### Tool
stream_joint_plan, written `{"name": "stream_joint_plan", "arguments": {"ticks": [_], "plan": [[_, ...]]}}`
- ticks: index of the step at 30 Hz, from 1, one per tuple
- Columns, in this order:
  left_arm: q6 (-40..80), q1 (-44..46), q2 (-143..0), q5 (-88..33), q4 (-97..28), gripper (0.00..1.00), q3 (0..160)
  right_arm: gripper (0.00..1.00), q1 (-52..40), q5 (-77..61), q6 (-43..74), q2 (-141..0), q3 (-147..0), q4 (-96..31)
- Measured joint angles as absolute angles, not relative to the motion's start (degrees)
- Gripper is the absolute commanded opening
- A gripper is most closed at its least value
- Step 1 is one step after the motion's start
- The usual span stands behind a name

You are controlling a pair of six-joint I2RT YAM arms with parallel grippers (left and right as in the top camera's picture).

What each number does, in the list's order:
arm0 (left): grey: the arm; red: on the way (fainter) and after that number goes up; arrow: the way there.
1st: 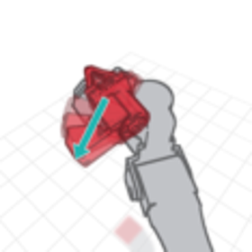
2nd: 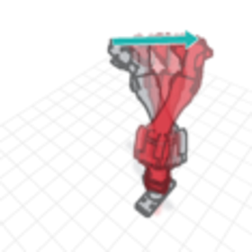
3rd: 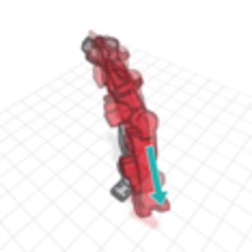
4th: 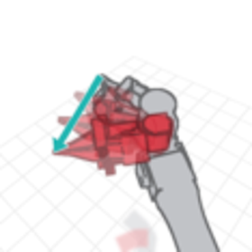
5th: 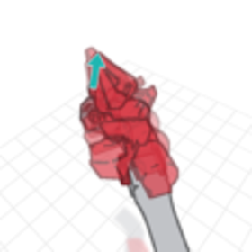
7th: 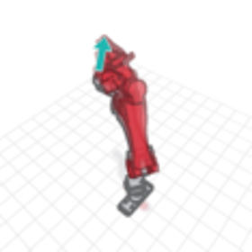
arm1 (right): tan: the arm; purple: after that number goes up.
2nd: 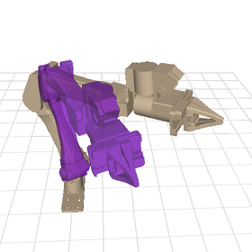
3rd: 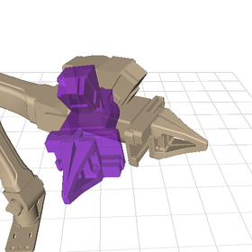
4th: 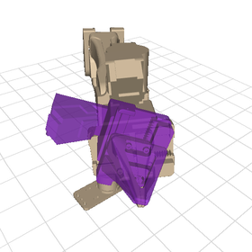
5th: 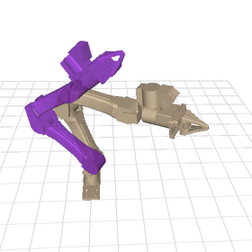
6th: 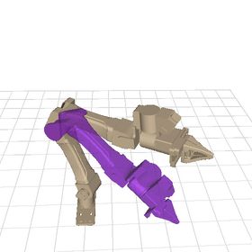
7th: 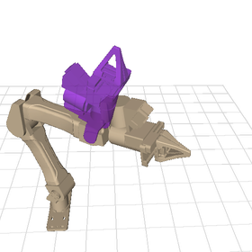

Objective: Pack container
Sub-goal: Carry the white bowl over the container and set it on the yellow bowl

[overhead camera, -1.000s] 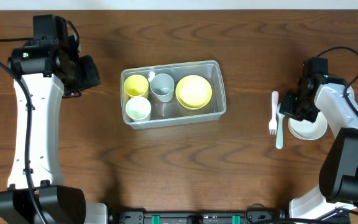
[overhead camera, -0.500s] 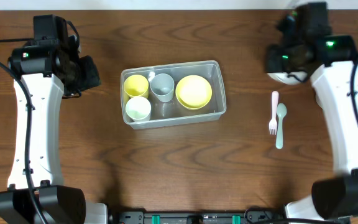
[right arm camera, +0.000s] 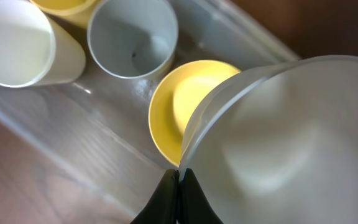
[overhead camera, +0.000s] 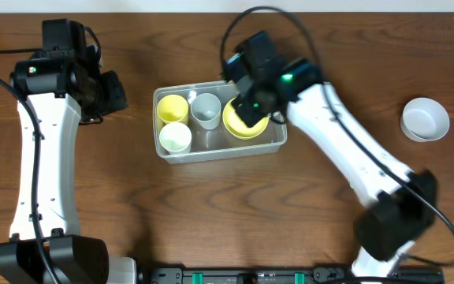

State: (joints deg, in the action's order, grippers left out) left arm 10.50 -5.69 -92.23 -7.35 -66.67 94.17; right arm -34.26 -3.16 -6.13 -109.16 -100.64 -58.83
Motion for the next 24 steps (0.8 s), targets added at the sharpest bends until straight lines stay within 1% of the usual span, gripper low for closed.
{"name": "stream_joint_plan", "arguments": {"ticks": [5, 6, 7, 8, 9, 18, 21, 24], "plan": [[10.50, -5.69, -92.23, -7.35, -66.70, 0.47, 94.17, 0.02, -35.66, -2.81, -6.57, -114.34, -100.42, -56.51], [10.50, -5.69, -92.23, -7.35, -66.67, 0.47, 94.17, 0.07, -35.90, -2.72, -6.57, -115.04, -100.33, -56.03], [10.50, -5.69, -92.23, -7.35, -66.70, 0.47, 94.17, 0.24, -35.92, -2.68, -6.57, -115.24, -100.31, -55.92], [10.50, -5.69, -92.23, -7.35, -66.70, 0.47, 94.17, 0.55, -36.03, -2.63, -6.61, -115.46, -100.31, -55.81], [10.50, -5.69, -92.23, -7.35, -66.70, 0.47, 94.17, 0.66, -36.03, -2.55, -6.46, -115.46, -100.31, -55.72], [10.50, -5.69, -92.23, -7.35, -66.72, 0.47, 94.17, 0.68, -35.90, -0.23, -6.44, -115.46, -100.31, -56.82], [10.50, -5.69, -92.23, -7.35, -66.74, 0.47, 94.17, 0.70, -35.29, 1.85, -3.84, -114.48, -100.27, -57.30], [10.50, -5.69, -92.23, -7.35, -66.74, 0.47, 94.17, 0.73, -32.38, 3.99, 0.10, -110.67, -99.98, -57.49]]}}
